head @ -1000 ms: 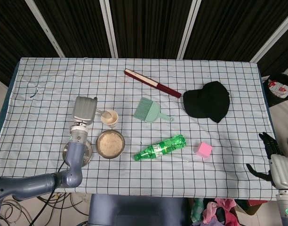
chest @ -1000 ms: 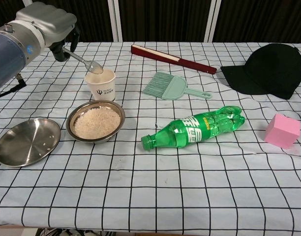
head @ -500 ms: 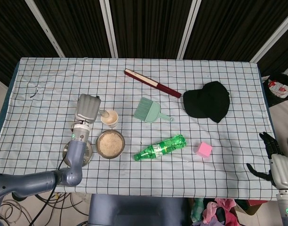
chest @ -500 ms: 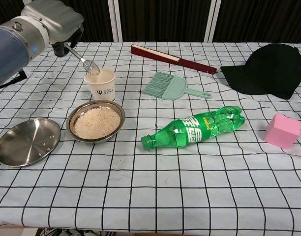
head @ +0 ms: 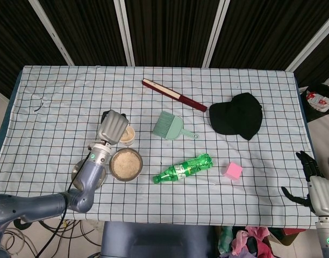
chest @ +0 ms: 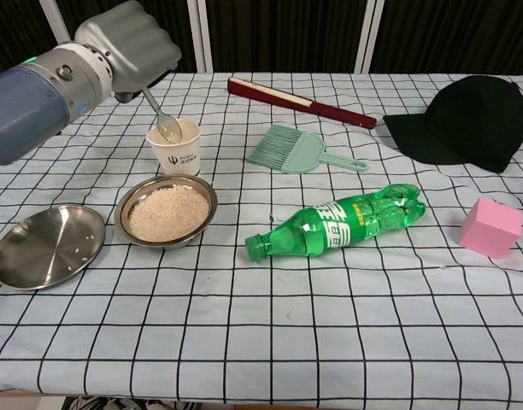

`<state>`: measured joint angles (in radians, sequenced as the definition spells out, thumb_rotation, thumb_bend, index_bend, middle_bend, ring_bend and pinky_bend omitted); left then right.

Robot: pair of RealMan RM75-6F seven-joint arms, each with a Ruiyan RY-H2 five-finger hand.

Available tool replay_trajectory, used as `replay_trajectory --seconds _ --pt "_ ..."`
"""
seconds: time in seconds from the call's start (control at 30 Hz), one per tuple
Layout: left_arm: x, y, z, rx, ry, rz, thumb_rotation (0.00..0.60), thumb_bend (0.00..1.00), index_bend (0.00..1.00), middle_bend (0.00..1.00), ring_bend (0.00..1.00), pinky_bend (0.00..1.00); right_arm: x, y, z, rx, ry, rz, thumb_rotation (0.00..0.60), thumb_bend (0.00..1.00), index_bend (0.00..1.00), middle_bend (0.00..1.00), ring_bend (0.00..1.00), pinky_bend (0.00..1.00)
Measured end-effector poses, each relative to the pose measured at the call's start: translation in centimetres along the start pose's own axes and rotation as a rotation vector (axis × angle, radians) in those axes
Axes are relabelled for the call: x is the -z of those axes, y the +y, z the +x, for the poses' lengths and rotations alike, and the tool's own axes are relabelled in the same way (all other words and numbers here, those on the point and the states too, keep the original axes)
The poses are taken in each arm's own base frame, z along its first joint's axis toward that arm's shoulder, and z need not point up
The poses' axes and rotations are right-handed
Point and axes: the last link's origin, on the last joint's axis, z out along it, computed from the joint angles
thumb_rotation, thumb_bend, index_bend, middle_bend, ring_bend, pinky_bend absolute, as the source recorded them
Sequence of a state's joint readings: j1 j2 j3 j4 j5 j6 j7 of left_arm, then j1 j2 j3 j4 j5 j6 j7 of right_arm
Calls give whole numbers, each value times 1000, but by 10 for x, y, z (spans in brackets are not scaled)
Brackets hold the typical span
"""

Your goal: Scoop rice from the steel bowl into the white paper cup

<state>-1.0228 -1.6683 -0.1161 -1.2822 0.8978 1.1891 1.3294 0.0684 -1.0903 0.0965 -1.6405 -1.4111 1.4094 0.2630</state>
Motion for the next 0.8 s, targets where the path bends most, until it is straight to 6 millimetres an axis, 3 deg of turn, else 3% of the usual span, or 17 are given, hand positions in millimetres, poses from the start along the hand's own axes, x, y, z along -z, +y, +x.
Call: replay_trajectory --seconds 0.37,0.8 --pt "3 9 -1 -289 184 -150 600 507 766 1000 1000 1000 0 0 0 -2 -2 0 600 200 0 0 0 207" --pt "7 11 -2 -450 276 -247 600 507 766 1000 1000 1000 1 -1 -1 -3 -3 1 600 200 0 0 0 207"
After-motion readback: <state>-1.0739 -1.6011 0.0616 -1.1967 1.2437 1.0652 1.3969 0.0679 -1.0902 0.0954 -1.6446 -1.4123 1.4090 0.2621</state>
